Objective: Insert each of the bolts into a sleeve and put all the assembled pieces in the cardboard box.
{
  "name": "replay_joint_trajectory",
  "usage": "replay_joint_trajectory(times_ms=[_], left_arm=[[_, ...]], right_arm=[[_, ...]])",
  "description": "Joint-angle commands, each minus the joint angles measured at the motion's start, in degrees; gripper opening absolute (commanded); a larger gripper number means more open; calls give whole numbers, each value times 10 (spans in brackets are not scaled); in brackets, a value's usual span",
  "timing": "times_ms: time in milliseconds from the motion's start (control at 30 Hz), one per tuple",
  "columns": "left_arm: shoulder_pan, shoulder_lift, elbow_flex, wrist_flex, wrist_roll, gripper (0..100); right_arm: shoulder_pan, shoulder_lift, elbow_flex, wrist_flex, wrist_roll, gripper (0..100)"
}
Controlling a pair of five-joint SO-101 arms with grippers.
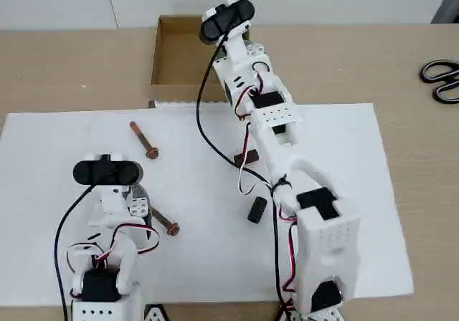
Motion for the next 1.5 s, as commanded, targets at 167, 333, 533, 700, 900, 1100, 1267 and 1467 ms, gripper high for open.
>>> replay_joint_trajectory(times_ms=[167, 333, 533, 700, 900, 1100, 1267, 1467], left_arm=[[-4, -6, -1, -12, -2, 6], [-4, -6, -1, -12, -2, 6], [-4, -6, -1, -12, -2, 6], [-4, -6, -1, -12, -2, 6], [0, -6, 0, -18, -2, 6], [0, -6, 0, -18, -1, 6], [-4, -6, -1, -7, -1, 6], [-4, -6, -29, 15, -20, 6]], right_arm=[[3, 25, -64, -17, 3, 186], [2, 20, -64, -16, 2, 201], [2, -36, -65, 62, 1, 17], [0, -155, -63, 232, -70, 2], [4, -271, -63, 444, -132, 4], [5, -360, -63, 576, -170, 4], [22, -400, -63, 674, -171, 4], [80, -447, -63, 802, -213, 4]])
